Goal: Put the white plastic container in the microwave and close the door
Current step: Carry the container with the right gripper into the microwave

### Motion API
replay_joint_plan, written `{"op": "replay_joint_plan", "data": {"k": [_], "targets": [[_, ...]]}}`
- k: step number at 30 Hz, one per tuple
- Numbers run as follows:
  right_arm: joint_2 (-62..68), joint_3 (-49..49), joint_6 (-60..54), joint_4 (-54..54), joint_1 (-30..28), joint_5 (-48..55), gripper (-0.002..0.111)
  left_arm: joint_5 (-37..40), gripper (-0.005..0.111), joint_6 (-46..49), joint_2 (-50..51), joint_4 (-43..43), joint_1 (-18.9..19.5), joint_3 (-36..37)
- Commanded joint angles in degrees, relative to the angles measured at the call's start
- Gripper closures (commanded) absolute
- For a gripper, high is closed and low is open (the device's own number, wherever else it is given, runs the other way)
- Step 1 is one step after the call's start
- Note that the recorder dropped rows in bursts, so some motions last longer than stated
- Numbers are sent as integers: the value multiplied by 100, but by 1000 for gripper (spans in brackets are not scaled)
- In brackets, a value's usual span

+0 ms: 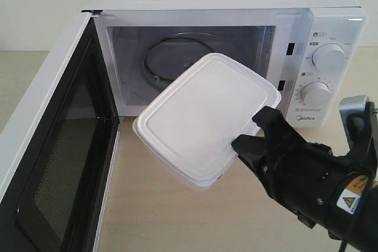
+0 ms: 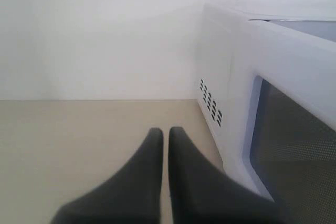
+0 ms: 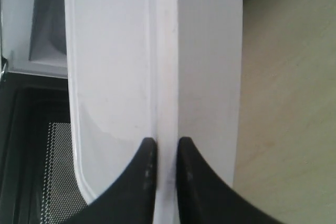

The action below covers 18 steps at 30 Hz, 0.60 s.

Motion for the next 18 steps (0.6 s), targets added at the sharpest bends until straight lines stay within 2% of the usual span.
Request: {"op": "replay_joint_plan", "data": {"k": [1,11,18], "targets": [[494,-142,252,-87,18,-419,108,-34,102,-61,-36,1,29,21],[1431,-981,582,-12,-169,-464,108,-34,102,-61,-36,1,29,21],[2030,-1616,701,460,-169,-484,108,-34,102,-61,-36,1,29,21]]}}
